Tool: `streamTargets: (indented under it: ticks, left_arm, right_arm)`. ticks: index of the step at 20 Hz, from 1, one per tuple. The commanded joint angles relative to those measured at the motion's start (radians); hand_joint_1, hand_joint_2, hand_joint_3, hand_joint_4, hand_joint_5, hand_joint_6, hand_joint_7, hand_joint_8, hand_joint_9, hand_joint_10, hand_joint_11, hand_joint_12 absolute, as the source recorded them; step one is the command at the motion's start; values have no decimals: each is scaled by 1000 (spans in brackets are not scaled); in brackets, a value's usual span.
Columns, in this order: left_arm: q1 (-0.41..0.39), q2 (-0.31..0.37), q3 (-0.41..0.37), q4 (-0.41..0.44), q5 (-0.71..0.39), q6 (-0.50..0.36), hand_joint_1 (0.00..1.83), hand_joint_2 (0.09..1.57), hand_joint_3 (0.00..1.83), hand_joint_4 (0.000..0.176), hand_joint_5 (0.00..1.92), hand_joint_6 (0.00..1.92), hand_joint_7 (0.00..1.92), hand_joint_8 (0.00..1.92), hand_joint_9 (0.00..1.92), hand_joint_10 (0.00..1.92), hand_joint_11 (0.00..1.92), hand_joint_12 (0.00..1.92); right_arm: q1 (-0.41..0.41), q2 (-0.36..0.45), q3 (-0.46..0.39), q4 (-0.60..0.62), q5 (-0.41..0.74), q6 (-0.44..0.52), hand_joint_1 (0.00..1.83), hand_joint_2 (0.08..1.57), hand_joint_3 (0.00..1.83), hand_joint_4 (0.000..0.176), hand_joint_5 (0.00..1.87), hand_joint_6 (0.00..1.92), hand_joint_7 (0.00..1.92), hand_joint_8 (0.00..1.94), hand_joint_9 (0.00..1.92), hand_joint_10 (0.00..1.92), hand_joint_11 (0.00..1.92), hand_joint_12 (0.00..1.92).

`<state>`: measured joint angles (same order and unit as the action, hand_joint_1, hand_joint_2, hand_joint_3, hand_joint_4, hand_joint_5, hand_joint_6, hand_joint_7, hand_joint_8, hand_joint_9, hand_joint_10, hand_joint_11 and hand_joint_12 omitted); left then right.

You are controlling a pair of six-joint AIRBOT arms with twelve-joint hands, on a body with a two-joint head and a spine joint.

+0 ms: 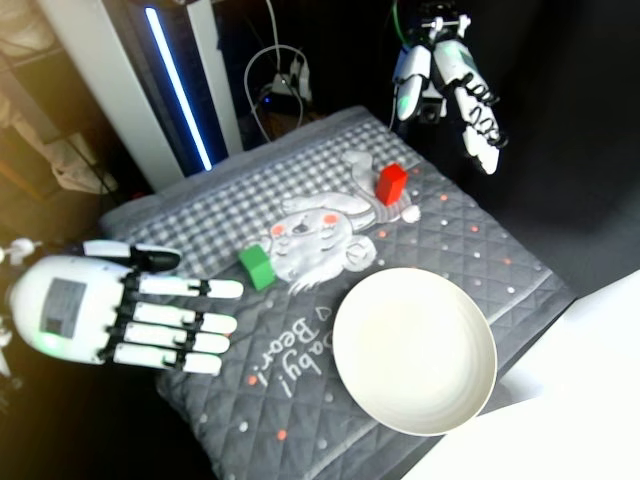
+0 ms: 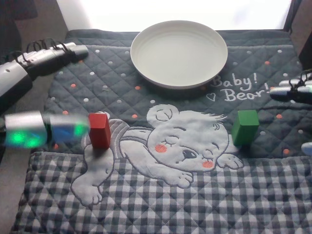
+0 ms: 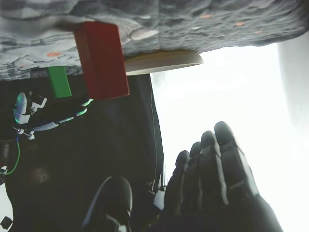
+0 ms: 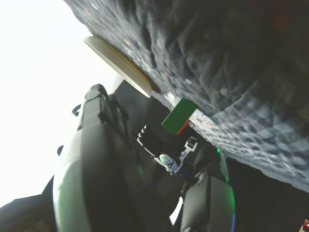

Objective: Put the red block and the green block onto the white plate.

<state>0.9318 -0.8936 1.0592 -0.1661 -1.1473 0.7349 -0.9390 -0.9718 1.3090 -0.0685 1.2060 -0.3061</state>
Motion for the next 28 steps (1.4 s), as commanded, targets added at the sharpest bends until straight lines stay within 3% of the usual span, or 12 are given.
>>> streamTargets:
  ticks: [1, 2, 4, 8, 12, 14, 15, 16, 19, 21, 22, 28]
  left_arm:
    - [-10, 3, 5, -7, -114, -5, 749, 938, 12, 23, 299, 2, 157, 3, 94, 17, 0, 372]
    - [-10, 3, 6, -5, -112, -5, 738, 948, 6, 25, 298, 0, 165, 2, 115, 14, 0, 454]
    - [-23, -5, 14, 4, -100, -5, 745, 944, 0, 28, 299, 0, 156, 0, 92, 6, 0, 359]
    - [-78, -20, 28, 60, -56, -10, 749, 916, 0, 43, 284, 0, 100, 0, 57, 0, 0, 177]
    - [-93, -19, 39, 95, -15, -40, 849, 887, 0, 79, 250, 0, 34, 0, 0, 0, 6, 22]
    - [-108, -25, 44, 113, 9, -40, 844, 881, 0, 80, 245, 0, 34, 2, 4, 2, 15, 25]
    - [-120, -31, 50, 129, 36, -40, 849, 868, 0, 53, 267, 7, 47, 6, 16, 6, 37, 38]
    - [-127, -35, 54, 140, 56, -41, 834, 863, 0, 43, 269, 6, 51, 5, 25, 8, 57, 52]
    - [-149, -54, 74, 185, 132, -56, 860, 833, 0, 69, 304, 1, 111, 2, 124, 6, 0, 608]
    - [-160, -59, 84, 211, 179, -61, 905, 819, 0, 40, 331, 1, 198, 3, 205, 11, 0, 725]
    - [-166, -60, 89, 225, 202, -61, 881, 811, 0, 57, 335, 0, 223, 7, 230, 15, 1, 740]
    - [-174, -67, 109, 237, 255, -61, 1005, 818, 0, 45, 380, 0, 367, 1, 363, 3, 2, 896]
  right_arm:
    - [7, 7, 9, 36, 111, 9, 745, 1153, 6, 96, 376, 7, 308, 5, 276, 11, 0, 860]
    - [8, 6, 10, 36, 111, 11, 780, 1164, 4, 71, 376, 3, 300, 1, 262, 3, 0, 814]
    - [8, 5, 20, 36, 111, 26, 798, 1170, 3, 63, 372, 1, 305, 3, 266, 4, 0, 766]
    - [125, -4, 34, -40, 74, 35, 686, 1152, 0, 137, 310, 0, 267, 0, 257, 6, 38, 612]
    - [293, -58, 54, -211, -11, 35, 757, 1054, 0, 135, 238, 1, 244, 1, 210, 2, 0, 592]
    - [303, -65, 54, -226, -13, 36, 776, 1034, 0, 148, 237, 3, 244, 2, 204, 1, 0, 577]
    - [308, -72, 55, -233, -18, 37, 805, 1025, 0, 152, 228, 0, 246, 2, 214, 3, 0, 550]
    - [309, -75, 57, -237, -22, 37, 805, 1023, 0, 163, 220, 1, 239, 2, 200, 4, 0, 491]
    - [310, -89, 64, -251, -59, 37, 793, 986, 0, 176, 209, 2, 201, 0, 185, 2, 0, 429]
    - [310, -101, 75, -254, -80, 37, 847, 991, 0, 149, 231, 3, 226, 2, 212, 2, 27, 552]
    - [310, -109, 81, -255, -91, 37, 862, 990, 0, 145, 233, 0, 244, 0, 231, 0, 35, 646]
    - [310, -143, 106, -254, -121, 37, 970, 982, 0, 92, 356, 7, 407, 12, 428, 21, 250, 823]
